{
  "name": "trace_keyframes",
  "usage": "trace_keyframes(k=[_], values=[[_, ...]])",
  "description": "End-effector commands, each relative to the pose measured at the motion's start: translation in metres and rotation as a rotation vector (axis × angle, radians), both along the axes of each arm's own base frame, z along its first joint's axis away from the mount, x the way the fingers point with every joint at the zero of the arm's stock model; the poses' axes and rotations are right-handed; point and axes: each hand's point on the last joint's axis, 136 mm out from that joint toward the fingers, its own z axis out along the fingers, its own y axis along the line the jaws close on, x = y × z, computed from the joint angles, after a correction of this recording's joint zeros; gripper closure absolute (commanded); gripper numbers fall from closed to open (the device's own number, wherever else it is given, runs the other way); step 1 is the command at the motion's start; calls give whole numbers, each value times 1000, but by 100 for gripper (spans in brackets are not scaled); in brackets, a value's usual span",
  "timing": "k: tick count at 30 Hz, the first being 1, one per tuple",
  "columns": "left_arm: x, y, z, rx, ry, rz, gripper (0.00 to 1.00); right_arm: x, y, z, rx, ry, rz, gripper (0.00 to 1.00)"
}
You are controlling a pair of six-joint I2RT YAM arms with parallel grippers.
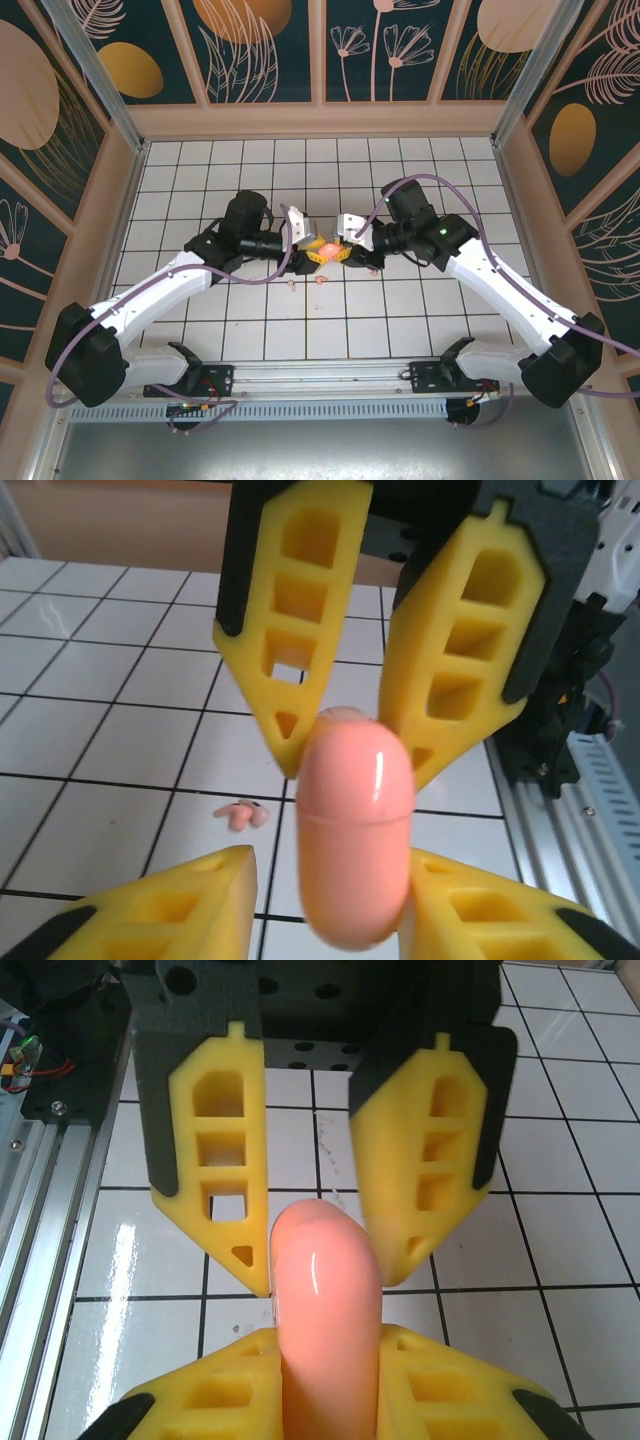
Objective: Insert the wireless bluetooth earbuds into the charging case
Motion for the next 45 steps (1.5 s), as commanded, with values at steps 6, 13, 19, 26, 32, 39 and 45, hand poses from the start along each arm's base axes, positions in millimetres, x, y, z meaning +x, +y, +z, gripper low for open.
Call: trace_keyframes(k=[6, 13, 19, 26, 32, 39, 45], values=[[-8, -4, 9, -16, -16, -61, 79, -2, 4, 12, 24, -31, 26, 78], [-12, -7, 18, -97, -11, -71, 85, -5, -20, 28, 233, 12, -23, 51], [-15, -8, 25, -148, -10, -78, 85, -23, -34, 41, 419, 26, 8, 48], [-18, -9, 31, -178, -5, -101, 85, -27, -29, 44, 468, 90, 56, 49], [-20, -9, 35, -196, -8, -107, 85, -22, -23, 44, 468, 130, 72, 52], [-22, -9, 39, -204, -12, -118, 85, -18, -20, 40, 460, 152, 77, 59], [-22, -9, 42, -212, -17, -115, 85, -17, -19, 37, 440, 163, 84, 71]])
